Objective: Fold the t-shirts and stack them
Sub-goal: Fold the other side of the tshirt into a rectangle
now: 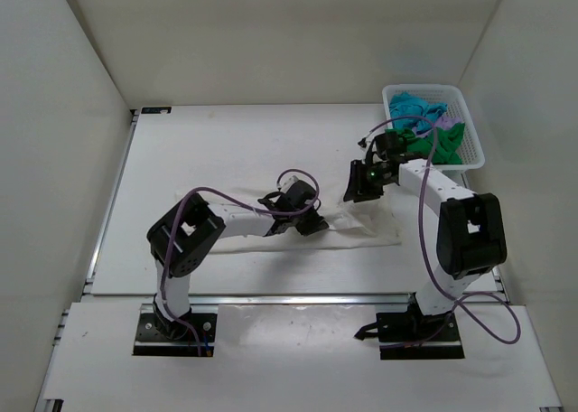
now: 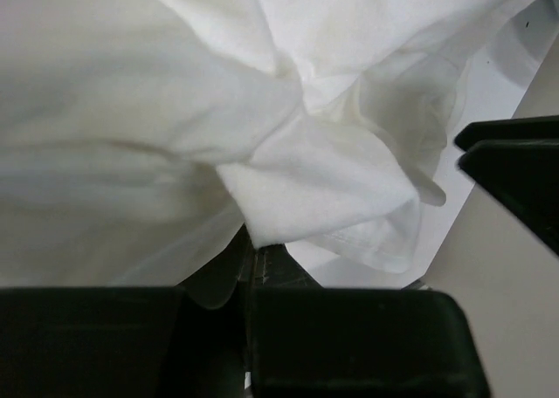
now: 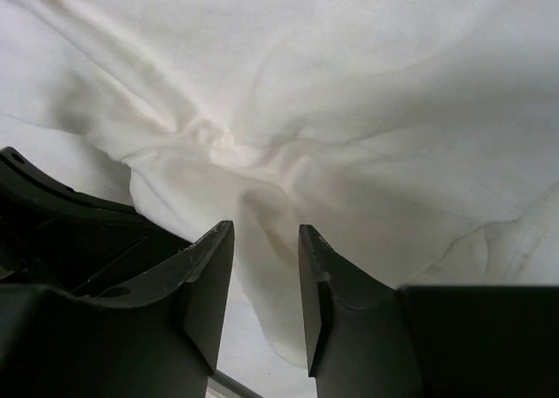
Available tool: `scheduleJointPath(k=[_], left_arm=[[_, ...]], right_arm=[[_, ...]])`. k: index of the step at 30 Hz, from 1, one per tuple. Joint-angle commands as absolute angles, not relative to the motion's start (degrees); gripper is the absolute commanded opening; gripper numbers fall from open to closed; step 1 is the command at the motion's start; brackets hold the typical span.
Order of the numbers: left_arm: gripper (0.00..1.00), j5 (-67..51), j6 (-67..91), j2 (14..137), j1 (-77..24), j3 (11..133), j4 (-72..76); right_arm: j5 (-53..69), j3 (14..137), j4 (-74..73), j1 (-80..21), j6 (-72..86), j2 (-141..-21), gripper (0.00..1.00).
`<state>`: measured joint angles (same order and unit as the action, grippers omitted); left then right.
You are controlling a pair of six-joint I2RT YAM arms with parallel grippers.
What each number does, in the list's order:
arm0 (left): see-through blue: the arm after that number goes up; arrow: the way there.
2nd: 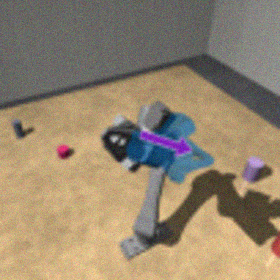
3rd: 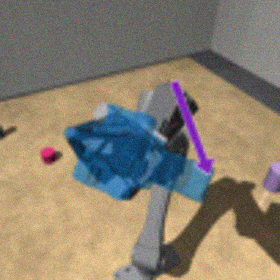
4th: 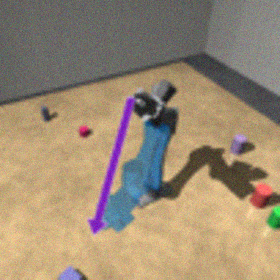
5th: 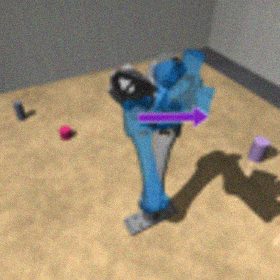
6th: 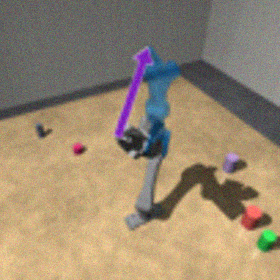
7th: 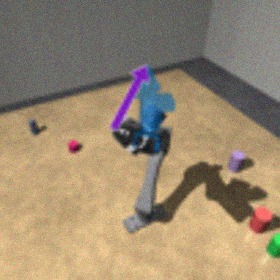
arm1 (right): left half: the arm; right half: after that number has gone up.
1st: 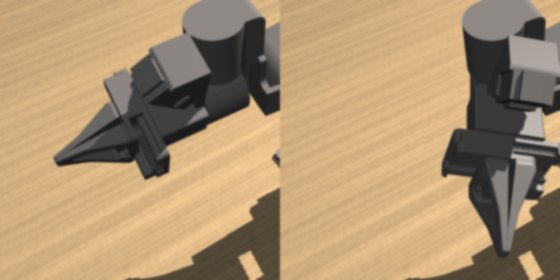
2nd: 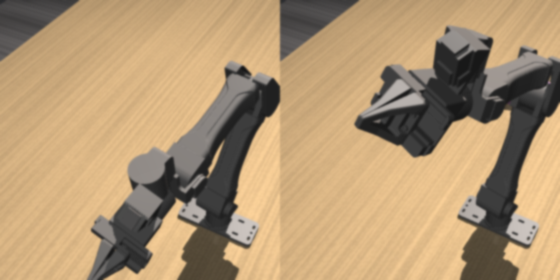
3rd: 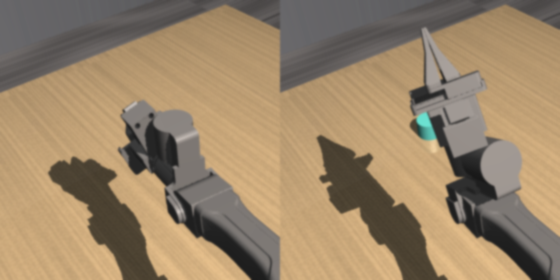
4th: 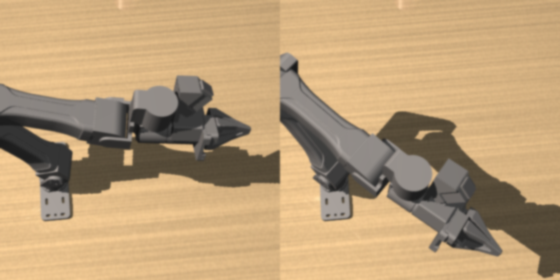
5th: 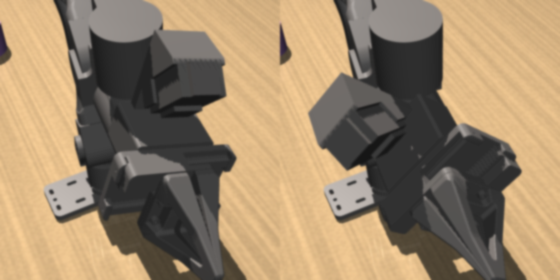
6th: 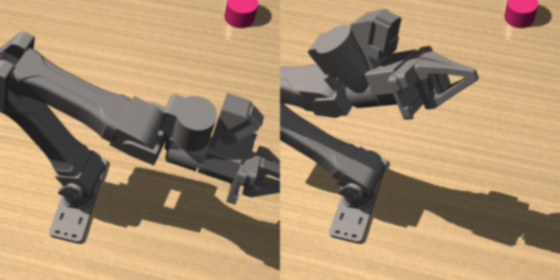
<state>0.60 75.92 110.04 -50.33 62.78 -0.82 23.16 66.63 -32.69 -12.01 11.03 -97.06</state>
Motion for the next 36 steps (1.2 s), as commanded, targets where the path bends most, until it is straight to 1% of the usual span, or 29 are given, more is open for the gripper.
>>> scheduleJointPath(k=[1, 4, 9, 12, 14, 16, 21, 24, 27, 30, 31, 32, 33, 34, 35, 36], left_arm=[[0.00, -1.0, 76.6, 104.2, -50.0, 60.5, 0.7], [0.00, -2.9, 75.2, 101.8, -49.8, 58.8, 0.0], [0.00, -6.8, 75.0, 99.3, -49.7, 55.4, 0.1], [0.00, -8.9, 75.1, 97.8, -50.0, 52.3, 0.0], [0.00, -10.0, 75.1, 96.3, -49.4, 50.5, 0.1], [0.00, -10.2, 75.0, 95.3, -49.0, 49.2, 0.1], [0.01, -11.9, 73.3, 94.8, -47.5, 48.0, 0.1], [0.01, -13.8, 72.8, 96.1, -47.0, 47.0, 0.4], [0.02, -14.1, 71.7, 96.4, -46.6, 46.7, 0.0], [0.02, -14.1, 70.8, 96.4, -46.8, 46.2, 0.1], [0.03, -14.1, 70.6, 96.2, -46.8, 46.1, -2.0], [0.06, -14.2, 70.3, 96.0, -46.5, 45.4, -1.6], [0.13, -14.4, 70.1, 95.4, -46.1, 44.7, -1.8], [0.16, -14.8, 69.5, 94.8, -45.7, 44.5, -0.9], [0.28, -15.1, 68.8, 94.1, -45.5, 44.1, -1.1], [0.42, -15.7, 67.9, 93.1, -44.9, 44.3, -0.9]], right_arm=[[23.5, 66.6, -32.9, -10.6, 11.5, -92.7, 0.34], [24.0, 65.8, -33.2, -8.9, 11.6, -91.1, 0.37], [22.7, 62.9, -30.9, -5.2, 12.8, -89.0, 0.36], [22.1, 61.5, -30.4, -3.5, 12.9, -88.7, 0.32], [21.6, 60.6, -30.6, -4.0, 12.9, -88.4, 0.31], [21.5, 59.0, -30.3, -4.0, 13.1, -87.1, 0.28], [21.4, 53.1, -28.5, -4.7, 13.5, -84.0, 0.31], [22.8, 47.1, -26.8, -3.8, 13.1, -78.8, 0.33], [24.4, 43.6, -27.0, -2.8, 12.9, -76.1, 0.34], [25.2, 42.2, -26.5, -1.3, 13.1, -75.6, 0.34], [25.4, 42.9, -26.4, -0.7, 13.5, -75.6, 0.33], [25.1, 43.7, -26.0, -0.5, 13.9, -75.6, 0.34], [24.1, 44.7, -25.5, -0.1, 14.2, -75.8, 0.34], [23.8, 45.7, -25.1, -0.1, 14.7, -76.4, 0.34], [22.8, 46.3, -23.7, -0.1, 15.1, -76.8, 0.34], [23.1, 48.1, -22.6, 1.4, 16.0, -78.2, 0.34]])
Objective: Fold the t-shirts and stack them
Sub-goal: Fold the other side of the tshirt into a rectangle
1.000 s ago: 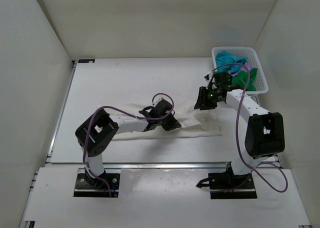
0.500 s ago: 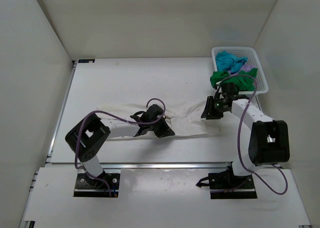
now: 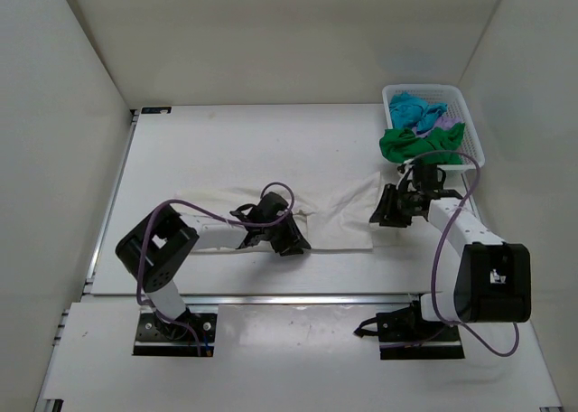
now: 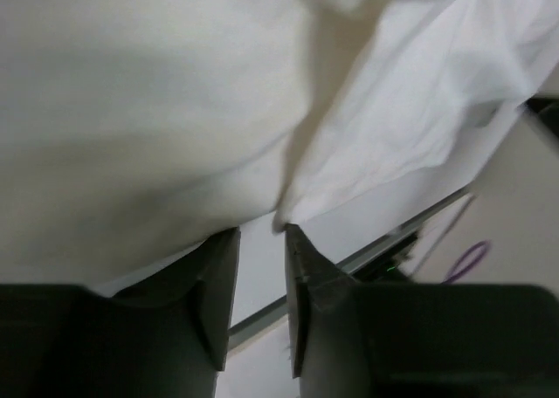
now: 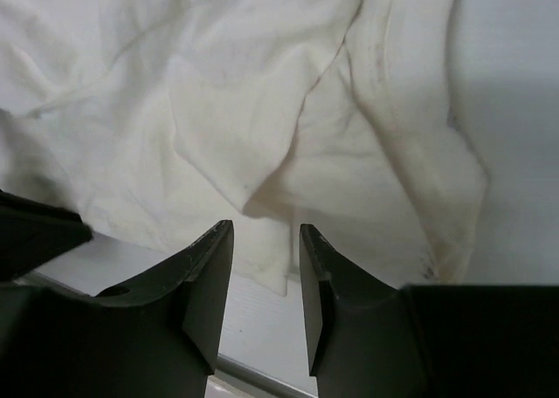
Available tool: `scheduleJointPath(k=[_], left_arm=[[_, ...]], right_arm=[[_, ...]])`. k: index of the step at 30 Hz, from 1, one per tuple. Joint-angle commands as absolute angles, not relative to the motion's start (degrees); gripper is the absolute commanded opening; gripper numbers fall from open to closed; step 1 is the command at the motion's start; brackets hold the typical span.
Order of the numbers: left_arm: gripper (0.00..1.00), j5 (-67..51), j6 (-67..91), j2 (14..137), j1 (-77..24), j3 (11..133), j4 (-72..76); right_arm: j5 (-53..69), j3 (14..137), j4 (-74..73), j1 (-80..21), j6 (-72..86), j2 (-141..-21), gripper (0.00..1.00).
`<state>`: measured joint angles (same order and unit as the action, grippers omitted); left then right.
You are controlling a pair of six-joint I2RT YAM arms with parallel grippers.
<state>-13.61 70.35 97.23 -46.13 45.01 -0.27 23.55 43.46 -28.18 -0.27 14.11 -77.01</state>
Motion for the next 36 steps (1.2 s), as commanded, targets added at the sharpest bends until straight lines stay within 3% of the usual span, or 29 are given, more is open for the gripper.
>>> scheduleJointPath(k=[1, 4, 7, 12, 19, 23, 30, 36], left_arm=[[0.49, -15.2, 65.9, 92.1, -44.4, 44.7, -2.4], [0.52, -15.6, 60.7, 89.3, -42.7, 46.8, -7.6], [0.45, -15.0, 57.3, 85.1, -39.9, 46.1, -11.0], [0.46, -14.3, 54.6, 75.8, -31.5, 41.1, -14.7], [0.52, -7.9, 47.5, 64.6, -20.1, 36.0, -24.0], [0.52, -6.6, 48.1, 64.6, -14.1, 33.9, -24.4], [0.53, 5.1, 43.5, 67.0, -8.6, 43.1, -32.6], [0.54, 3.0, 46.4, 68.6, 1.9, 39.5, -31.1]], right_arm=[[22.6, 49.5, -21.4, 1.8, 16.1, -79.6, 0.33], [18.6, 51.5, -16.8, 1.4, 17.6, -82.3, 0.28], [16.6, 51.1, -11.2, 1.6, 20.2, -84.5, 0.22], [15.8, 52.2, -7.5, 1.9, 22.9, -89.6, 0.29], [16.3, 51.9, -5.0, 0.5, 24.6, -93.5, 0.28], [16.7, 51.9, -5.2, 0.4, 24.6, -94.3, 0.27], [20.2, 49.7, -3.8, 2.4, 24.0, -95.2, 0.25], [22.1, 48.3, -3.3, 2.9, 22.8, -94.0, 0.25]])
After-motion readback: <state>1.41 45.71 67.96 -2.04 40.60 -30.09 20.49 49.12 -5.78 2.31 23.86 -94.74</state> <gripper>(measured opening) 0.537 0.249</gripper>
